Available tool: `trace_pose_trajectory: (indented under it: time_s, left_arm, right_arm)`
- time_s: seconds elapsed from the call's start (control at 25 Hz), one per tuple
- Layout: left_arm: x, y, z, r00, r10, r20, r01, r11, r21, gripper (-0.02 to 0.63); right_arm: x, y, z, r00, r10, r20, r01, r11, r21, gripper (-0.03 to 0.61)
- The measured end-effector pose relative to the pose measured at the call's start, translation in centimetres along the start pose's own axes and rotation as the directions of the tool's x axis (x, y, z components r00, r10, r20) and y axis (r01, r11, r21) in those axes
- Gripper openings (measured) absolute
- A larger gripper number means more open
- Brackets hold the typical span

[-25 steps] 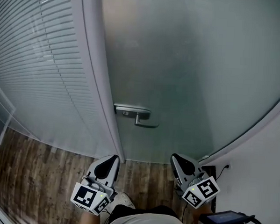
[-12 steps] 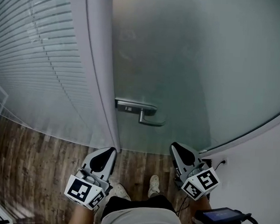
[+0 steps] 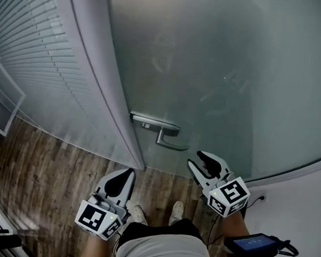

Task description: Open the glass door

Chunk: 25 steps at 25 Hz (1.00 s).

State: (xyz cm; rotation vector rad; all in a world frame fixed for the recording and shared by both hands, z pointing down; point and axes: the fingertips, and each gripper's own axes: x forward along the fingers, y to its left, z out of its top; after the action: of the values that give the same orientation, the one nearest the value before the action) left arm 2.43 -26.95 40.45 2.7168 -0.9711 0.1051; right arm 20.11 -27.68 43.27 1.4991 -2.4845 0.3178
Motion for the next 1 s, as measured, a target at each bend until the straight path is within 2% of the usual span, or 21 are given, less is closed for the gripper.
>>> trace_pose_trajectory:
  time_s: [0.24, 0.52, 0.68, 0.8, 1.0]
  left_arm:
    - [-1.8, -1.1, -0.8, 0.999, 0.035, -0.006, -0.035, 0.999, -0.002, -0.002]
    - [-3.0, -1.0, -0.7, 0.998, 0.065, -0.009, -0.065, 0.998, -0.015, 0.000]
    - [-3.2, -0.6, -0.4, 0.998, 0.070, -0.004, -0.070, 0.997, -0.021, -0.001]
    - [-3.0, -0.6, -0.4, 0.998, 0.066, -0.003, -0.066, 0.998, -0.022, -0.001]
    - [-2.9, -0.4, -0.1, 0.998, 0.060, 0.000, -0.059, 0.998, -0.021, -0.001]
  right_arm:
    - [1.5, 0.4, -2.2, 0.989, 0.046, -0.137, -0.062, 0.992, -0.112, 0.161]
    - [3.0, 0.5, -3.2, 0.966, 0.052, -0.252, -0.097, 0.981, -0.170, 0.160]
    - [3.1, 0.6, -3.0, 0.963, 0.046, -0.264, -0.093, 0.982, -0.167, 0.152]
    - [3.0, 1.0, -3.2, 0.963, 0.054, -0.265, -0.100, 0.981, -0.164, 0.112]
    - [2.9, 1.0, -3.2, 0.964, 0.042, -0.263, -0.086, 0.984, -0.158, 0.109]
